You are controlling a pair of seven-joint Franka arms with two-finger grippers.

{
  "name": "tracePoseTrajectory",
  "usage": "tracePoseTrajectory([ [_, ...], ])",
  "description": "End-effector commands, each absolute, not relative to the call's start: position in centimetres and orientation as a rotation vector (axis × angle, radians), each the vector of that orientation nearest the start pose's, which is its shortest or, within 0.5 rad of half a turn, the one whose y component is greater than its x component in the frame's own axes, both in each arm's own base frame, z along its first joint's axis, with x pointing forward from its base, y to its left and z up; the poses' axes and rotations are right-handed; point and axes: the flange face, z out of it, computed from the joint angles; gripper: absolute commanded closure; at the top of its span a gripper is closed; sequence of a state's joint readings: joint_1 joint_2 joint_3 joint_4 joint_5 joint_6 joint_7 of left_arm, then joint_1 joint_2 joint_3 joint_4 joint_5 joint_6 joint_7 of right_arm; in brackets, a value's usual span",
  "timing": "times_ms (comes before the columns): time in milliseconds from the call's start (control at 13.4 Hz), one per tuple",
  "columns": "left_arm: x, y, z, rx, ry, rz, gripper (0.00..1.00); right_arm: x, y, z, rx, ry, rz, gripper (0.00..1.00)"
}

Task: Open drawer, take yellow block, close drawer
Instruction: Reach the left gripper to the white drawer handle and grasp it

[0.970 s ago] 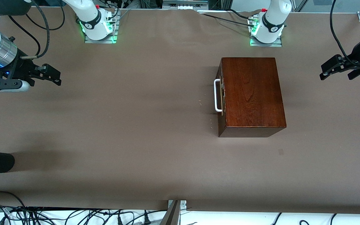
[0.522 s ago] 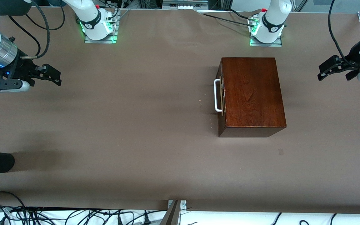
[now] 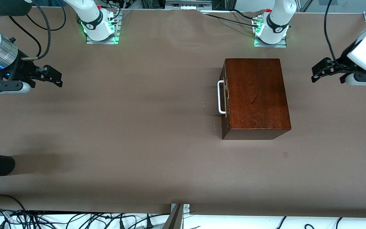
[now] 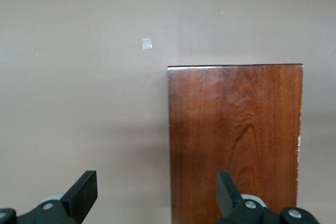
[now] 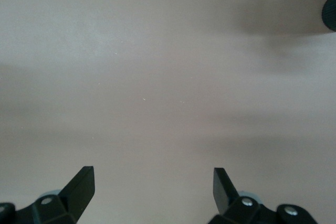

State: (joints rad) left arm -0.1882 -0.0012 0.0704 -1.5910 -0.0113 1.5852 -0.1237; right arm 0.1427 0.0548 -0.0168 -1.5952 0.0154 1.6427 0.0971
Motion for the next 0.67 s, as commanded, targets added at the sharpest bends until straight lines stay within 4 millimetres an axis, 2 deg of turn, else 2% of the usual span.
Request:
tracePoseTrajectory([
  [0,54.7,-11.5,62.2,-3.129,-0.029,0.001,0.00,56.9,7.5,59.0,-3.138,-0.043,-0.004,0.00],
  [298,53.6,-19.4,60.5,-3.126,-0.083,-0.011,0.00,56.9,7.5,58.9,-3.138,-0.043,-0.002,0.00],
  [522,53.4,-26.6,56.6,-3.112,-0.114,0.020,0.00,56.9,7.4,59.0,-3.139,-0.043,-0.002,0.00],
  [597,53.4,-28.9,54.7,-3.106,-0.118,0.027,0.00,56.9,7.4,59.0,-3.139,-0.041,-0.002,0.00],
])
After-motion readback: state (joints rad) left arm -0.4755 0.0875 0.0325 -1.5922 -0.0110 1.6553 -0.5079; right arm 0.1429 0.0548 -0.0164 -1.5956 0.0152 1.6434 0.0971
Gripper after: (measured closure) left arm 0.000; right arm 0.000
